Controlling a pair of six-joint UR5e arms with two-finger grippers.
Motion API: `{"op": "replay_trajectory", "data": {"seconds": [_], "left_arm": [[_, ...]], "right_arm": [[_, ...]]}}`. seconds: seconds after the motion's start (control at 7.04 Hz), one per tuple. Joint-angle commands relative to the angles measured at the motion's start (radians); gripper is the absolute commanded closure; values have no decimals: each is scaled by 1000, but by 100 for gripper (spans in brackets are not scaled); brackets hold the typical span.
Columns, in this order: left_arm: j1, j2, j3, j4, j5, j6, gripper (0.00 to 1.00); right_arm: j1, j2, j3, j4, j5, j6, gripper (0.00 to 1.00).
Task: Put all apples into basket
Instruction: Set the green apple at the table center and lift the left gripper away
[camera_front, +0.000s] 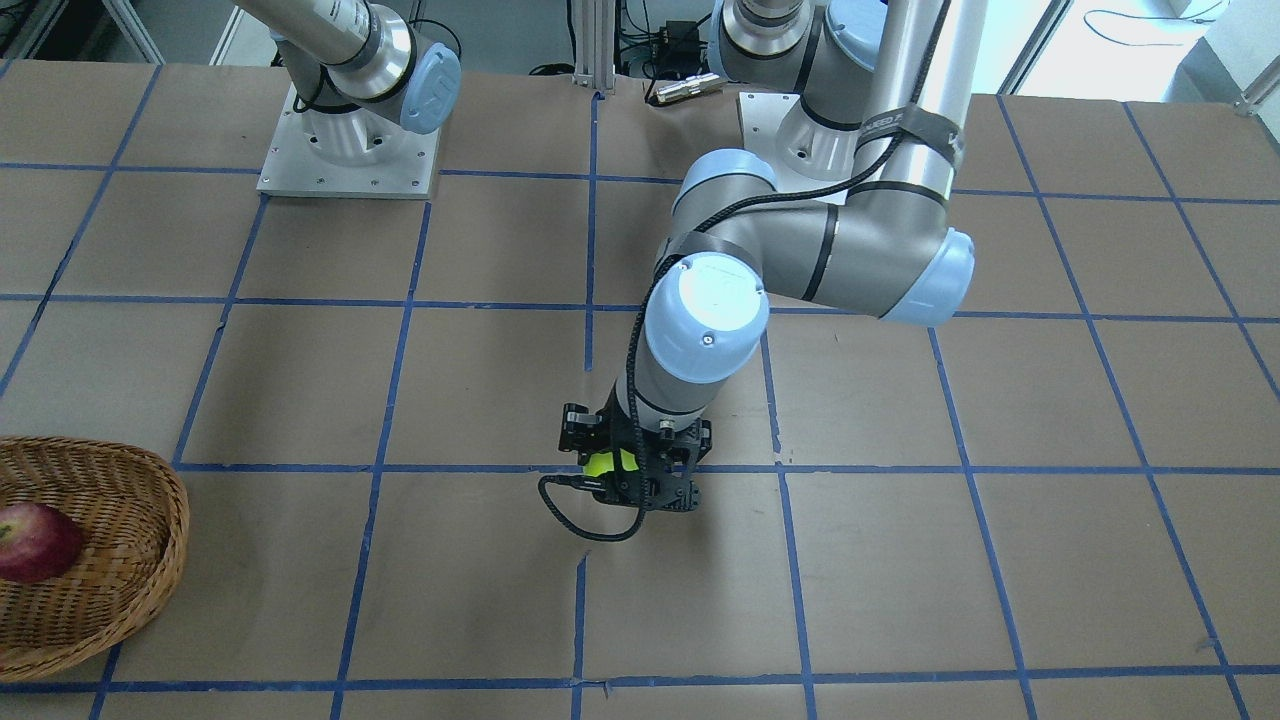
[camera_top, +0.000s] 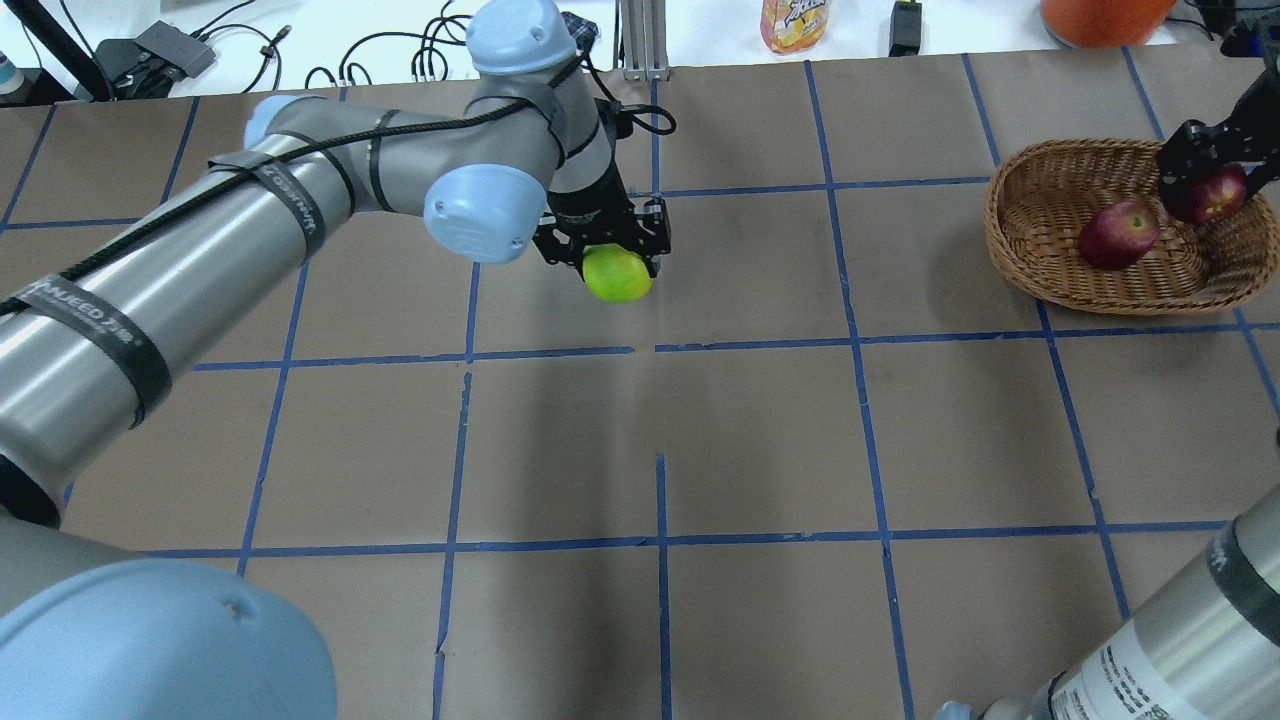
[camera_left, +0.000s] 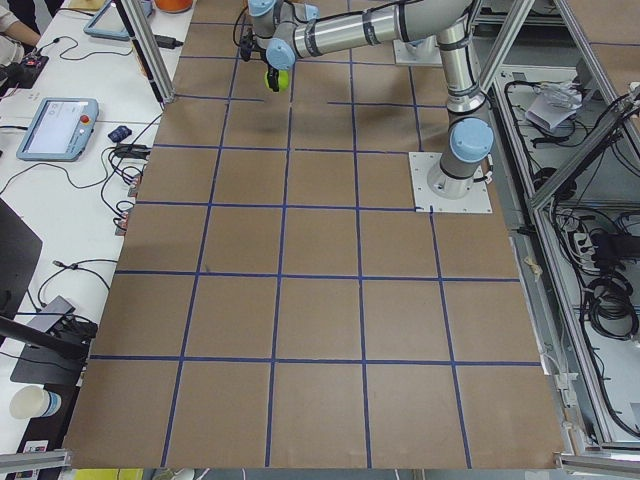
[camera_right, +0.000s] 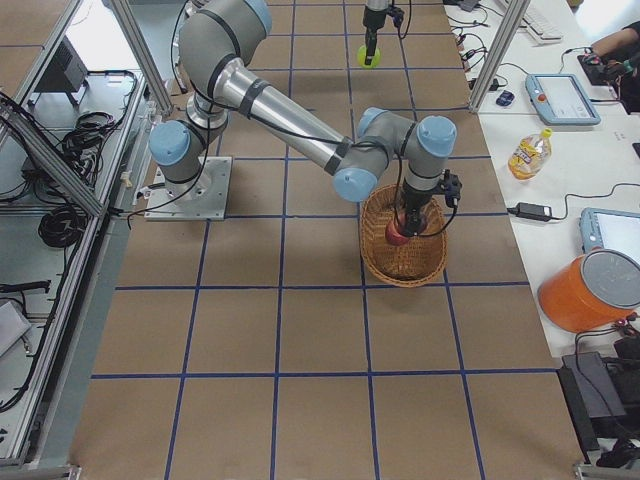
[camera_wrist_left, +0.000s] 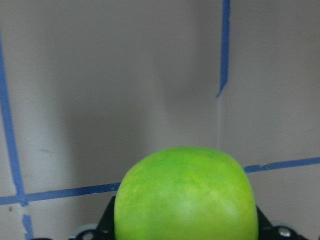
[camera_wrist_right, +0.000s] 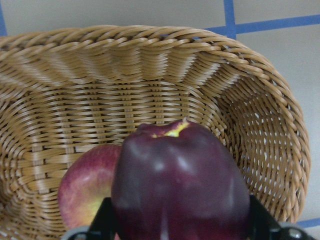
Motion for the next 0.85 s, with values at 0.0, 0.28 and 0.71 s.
{"op": "replay_trajectory", "data": {"seconds": [0.0, 0.28, 0.71], "left_arm": [[-51, -47, -86, 172, 4, -97, 96], [-51, -59, -113, 205, 6, -91, 36], [-1, -1, -46, 116, 3, -84, 0]], "right_arm": [[-9, 36, 2, -54, 1, -1, 61], [-9, 27, 4, -25, -2, 2, 0], [45, -163, -1, 245, 17, 55, 0]]}}
